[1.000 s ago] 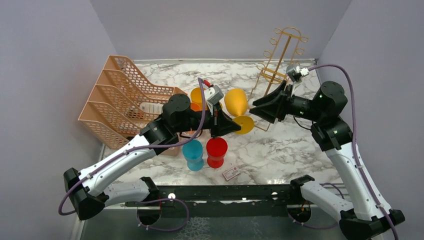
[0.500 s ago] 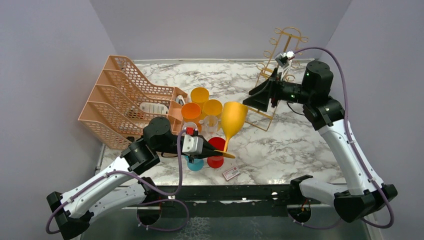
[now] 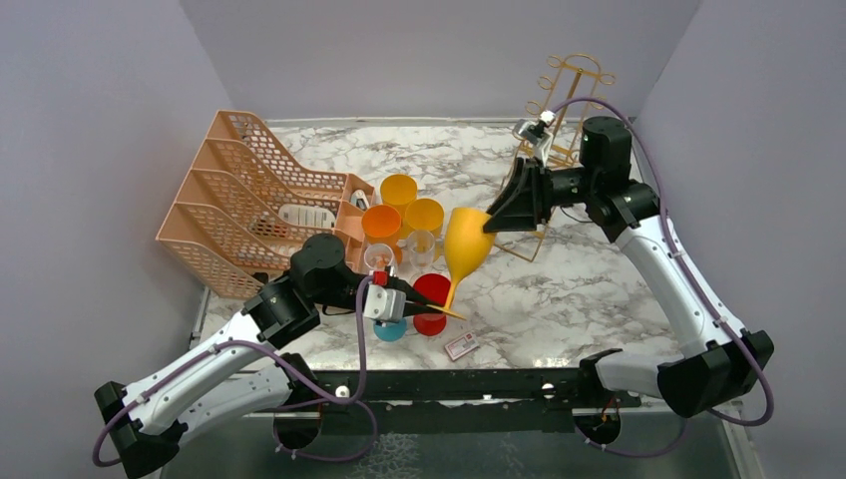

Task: Take the wine glass off the wine glass rack
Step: Place the wine glass at the center of the board.

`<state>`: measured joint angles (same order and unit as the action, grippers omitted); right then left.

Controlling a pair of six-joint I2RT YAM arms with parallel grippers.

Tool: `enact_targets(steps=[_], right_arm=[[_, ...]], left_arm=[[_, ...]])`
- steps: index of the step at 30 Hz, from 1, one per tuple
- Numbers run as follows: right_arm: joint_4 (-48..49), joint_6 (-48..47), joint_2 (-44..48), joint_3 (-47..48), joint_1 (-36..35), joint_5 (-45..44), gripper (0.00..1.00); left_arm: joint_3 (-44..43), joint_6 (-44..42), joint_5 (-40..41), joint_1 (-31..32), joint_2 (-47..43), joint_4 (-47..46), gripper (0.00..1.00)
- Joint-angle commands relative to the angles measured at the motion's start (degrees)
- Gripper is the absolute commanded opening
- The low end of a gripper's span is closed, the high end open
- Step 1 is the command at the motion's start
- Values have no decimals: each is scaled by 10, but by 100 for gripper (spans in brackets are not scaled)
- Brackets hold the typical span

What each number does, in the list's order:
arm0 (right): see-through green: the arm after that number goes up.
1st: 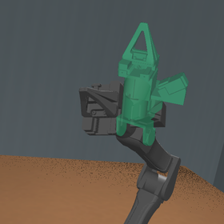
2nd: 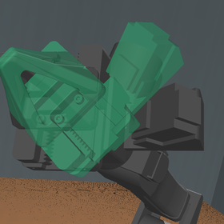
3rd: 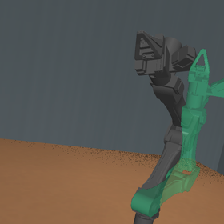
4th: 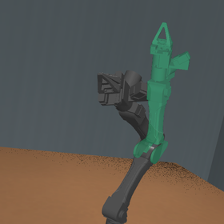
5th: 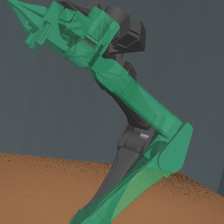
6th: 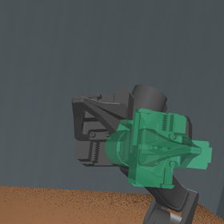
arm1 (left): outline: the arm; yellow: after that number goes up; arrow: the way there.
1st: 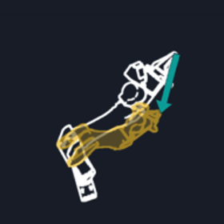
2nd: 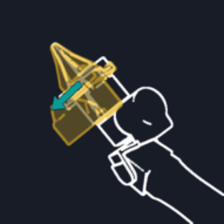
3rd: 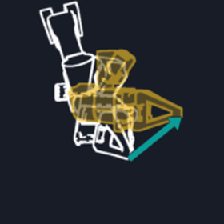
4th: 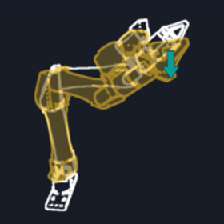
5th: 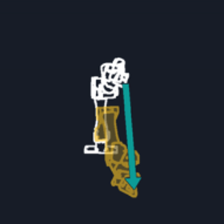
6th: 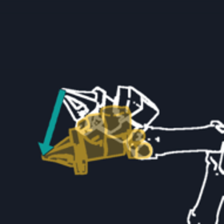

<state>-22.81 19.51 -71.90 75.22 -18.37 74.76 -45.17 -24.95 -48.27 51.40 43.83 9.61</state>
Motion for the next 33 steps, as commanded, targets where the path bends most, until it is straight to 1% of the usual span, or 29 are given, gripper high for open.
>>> enact_targets(steps=[1, 2, 3, 6, 7, 8, 9, 11, 13, 14, 15, 16, 18, 21, 23, 27, 30, 33], right_arm=[[-11, 6, 5, -14, -1, 96, 37], [3, 15, 8, -20, -1, 108, 32], [18, 24, 14, -28, -1, 108, 24], [39, 33, 33, -40, -1, 90, 6], [41, 34, 37, -42, -1, 83, 2], [41, 33, 42, -43, -1, 74, 1], [40, 31, 46, -43, -1, 67, 1], [38, 30, 55, -43, -1, 48, 1], [33, 27, 65, -39, -1, 35, 1], [26, 23, 70, -35, -1, 23, 1], [9, 13, 79, -28, -1, 5, 1], [0, 6, 81, -23, -1, -6, 1], [-41, -23, 84, -3, -1, -39, 1], [-95, -61, 86, 25, -1, -81, 1], [-119, -80, 92, 38, -1, -118, 1], [-149, -113, 111, 58, -1, -189, 1], [-139, -129, 134, 58, -1, -237, 1], [-136, -150, 151, 62, -1, -310, 1]], left_arm=[[2, -22, 4, 3, 3, 2, 0], [2, -22, 10, 2, 5, 4, 0], [3, -22, 15, 2, 5, 7, 0], [6, -16, 29, 2, 4, 9, 0], [8, -14, 31, 2, 4, 9, 0], [8, -11, 34, 2, 2, 9, 2], [9, -9, 36, 3, 0, 9, 7], [9, -3, 42, 2, -5, 10, 22], [8, 2, 49, 2, -11, 10, 42], [8, 4, 54, 3, -15, 9, 50], [7, 7, 59, 2, -20, 8, 56], [7, 9, 62, 2, -22, 8, 58], [8, 13, 74, 2, -29, 8, 67], [8, 21, 101, 2, -38, 8, 90], [7, 26, 135, 2, -48, 7, 98], [9, 52, 228, 2, -69, -5, 99], [23, 89, 336, 2, -84, -33, 99], [33, 129, 437, 3, -88, -58, 99]])
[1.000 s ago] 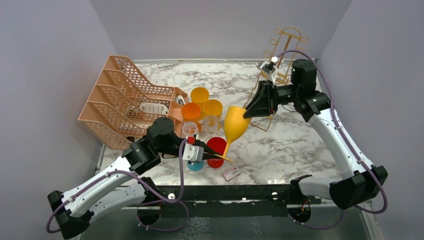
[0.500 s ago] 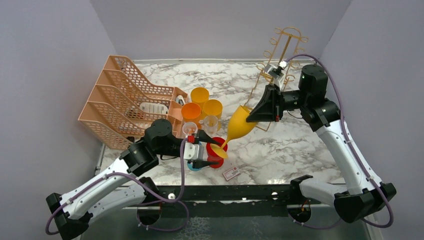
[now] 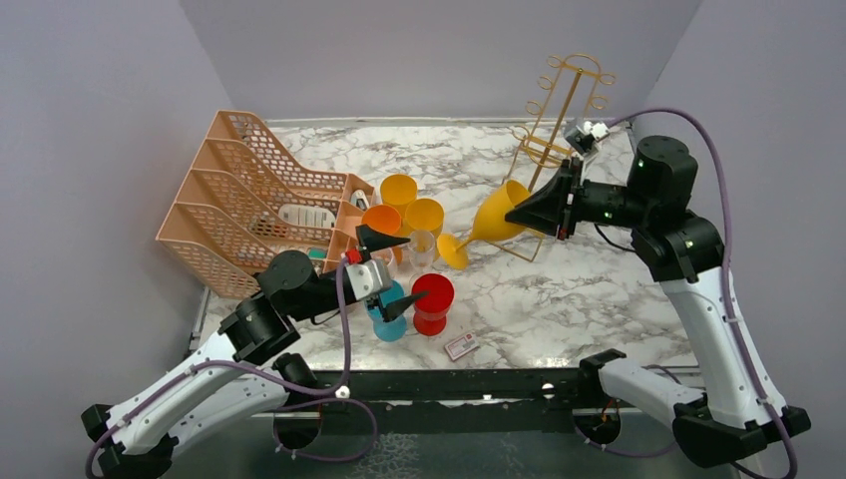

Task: Take the wine glass off the wine glass rack
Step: Place the wine glass at the center of the board.

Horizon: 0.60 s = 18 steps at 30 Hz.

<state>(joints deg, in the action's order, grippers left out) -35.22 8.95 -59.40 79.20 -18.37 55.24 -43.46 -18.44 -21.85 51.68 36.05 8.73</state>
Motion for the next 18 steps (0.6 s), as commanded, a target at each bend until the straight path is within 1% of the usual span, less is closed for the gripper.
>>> enact_targets(steps=[1, 5, 8, 10, 12, 15, 16, 18], right_arm=[[-22, -57, 24, 29, -1, -134, 1], [-76, -101, -8, 55, -6, -180, 1], [-73, -118, -26, 71, -34, -230, 1], [-70, -127, -44, 89, -75, -266, 1], [-72, -137, -71, 114, -138, -324, 1], [-70, -167, -118, 152, -238, -454, 1], [-68, -178, -134, 169, -254, -485, 1], [-56, -192, -163, 201, -263, -530, 1]], left_arm=[[18, 72, 198, 0, -10, -55, 99], [6, 94, 275, -1, 9, -59, 99], [-13, 107, 330, 0, 28, -48, 99], [-28, 120, 375, 0, 41, -36, 99], [-41, 131, 416, -1, 51, -25, 99], [-54, 151, 467, -1, 57, -9, 99], [-57, 157, 479, 0, 56, -5, 99], [-61, 167, 497, -2, 54, 4, 99]])
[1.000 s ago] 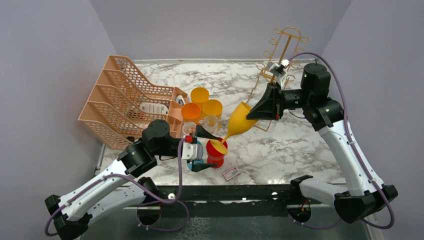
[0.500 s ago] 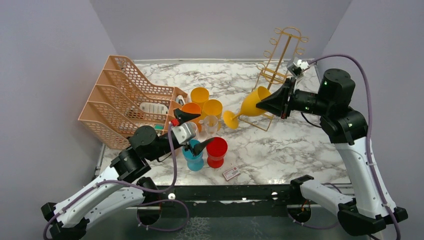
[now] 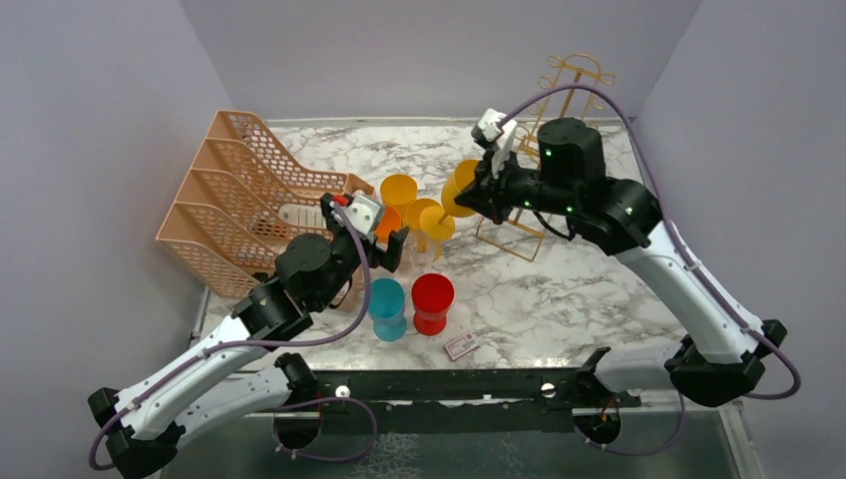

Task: Take the wine glass off the wine glass rack
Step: Place the wine glass at the center of the board.

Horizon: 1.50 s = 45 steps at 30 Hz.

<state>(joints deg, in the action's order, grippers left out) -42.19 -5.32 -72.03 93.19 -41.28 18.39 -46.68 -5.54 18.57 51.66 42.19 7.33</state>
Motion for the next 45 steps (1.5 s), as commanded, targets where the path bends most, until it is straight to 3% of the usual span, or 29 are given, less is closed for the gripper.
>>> enact_targets(steps=[1, 6, 16, 20, 29, 45], right_arm=[[21, -59, -49, 77, -35, -178, 1], [46, -98, -117, 136, -39, -254, 1], [42, -94, -257, 188, -39, -274, 1], [65, -93, -286, 166, -39, -303, 1], [115, -58, -334, 120, -38, -257, 1], [159, -38, -376, 68, -14, -233, 11]], left_arm=[[-31, 43, 101, -1, -9, 23, 99], [-31, 72, 127, -1, -14, 51, 99], [-25, 103, 72, -1, -16, 66, 99], [-25, 109, 78, -1, -27, 77, 99], [-19, 121, 53, -1, -47, 77, 99], [-18, 145, 48, -1, -54, 92, 99]])
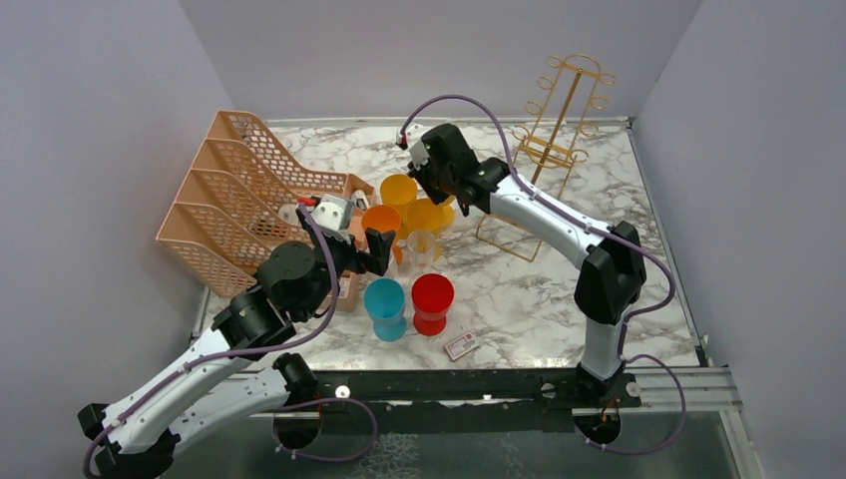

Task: Take the wine glass off the wine glass rack
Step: Place the wine glass at the center of the board.

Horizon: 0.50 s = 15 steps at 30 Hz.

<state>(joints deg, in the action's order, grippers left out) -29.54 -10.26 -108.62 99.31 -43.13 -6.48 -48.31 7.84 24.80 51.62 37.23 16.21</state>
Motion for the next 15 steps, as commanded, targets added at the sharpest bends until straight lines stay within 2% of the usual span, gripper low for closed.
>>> enact_targets(steps=[1, 5, 15], right_arm=[[31, 13, -11, 10, 6, 18, 13], [17, 6, -12, 19, 7, 22, 18], [-18, -14, -9, 41, 7, 18, 19]], left_arm=[[-2, 12, -15, -1, -5, 4, 99], [-5, 13, -16, -1, -6, 12, 99], [-7, 12, -15, -1, 4, 17, 99]])
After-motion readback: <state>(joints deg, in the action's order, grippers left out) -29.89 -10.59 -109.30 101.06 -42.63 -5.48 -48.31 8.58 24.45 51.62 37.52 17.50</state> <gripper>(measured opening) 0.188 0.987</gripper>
